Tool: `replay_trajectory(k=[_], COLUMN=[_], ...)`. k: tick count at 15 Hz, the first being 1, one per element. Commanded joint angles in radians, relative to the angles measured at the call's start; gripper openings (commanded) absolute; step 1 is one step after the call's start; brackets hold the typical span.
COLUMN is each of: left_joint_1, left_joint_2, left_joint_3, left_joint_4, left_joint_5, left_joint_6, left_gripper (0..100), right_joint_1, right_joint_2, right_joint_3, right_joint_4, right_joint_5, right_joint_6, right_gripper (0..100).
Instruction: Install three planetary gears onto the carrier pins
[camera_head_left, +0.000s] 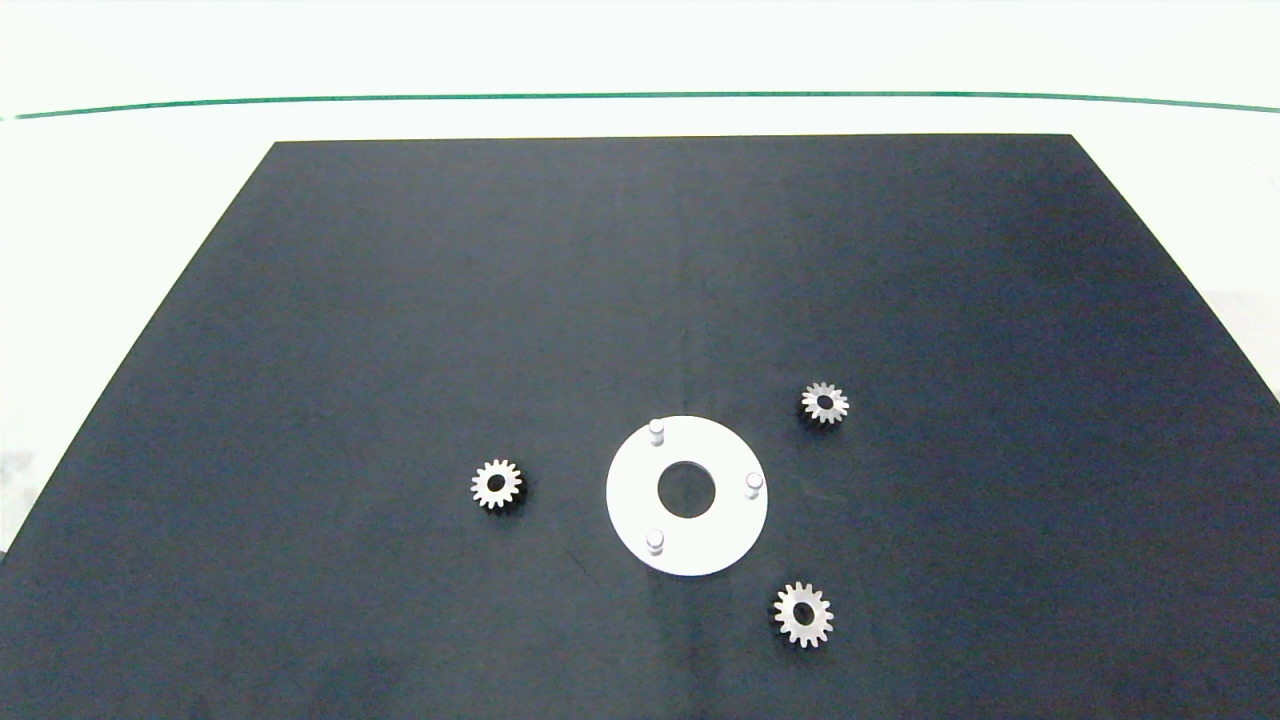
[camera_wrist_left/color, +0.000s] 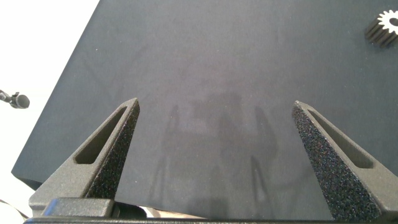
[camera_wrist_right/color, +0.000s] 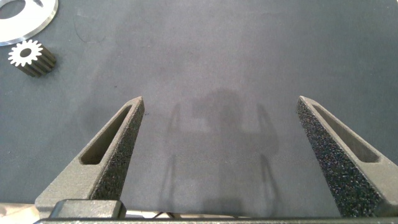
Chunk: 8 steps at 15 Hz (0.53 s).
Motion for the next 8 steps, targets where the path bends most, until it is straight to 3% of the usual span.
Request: replay_trajectory(k=[1, 8], left_joint_1=[0.000, 0.002], left_joint_2=[0.002, 0.002], left_joint_3=[0.000, 0.000], left_joint_4=[0.001, 0.001], left_joint_5=[0.002, 0.002], left_joint_6=[0.000, 0.000], left_gripper=[100, 100], right_joint_1=[0.000, 0.000], right_joint_2=[0.001, 0.001], right_joint_3=[0.002, 0.002], right_joint_4=[0.000, 0.000], right_joint_5=[0.001, 0.001], right_joint_6=[0.001, 0.001], right_gripper=[100, 100])
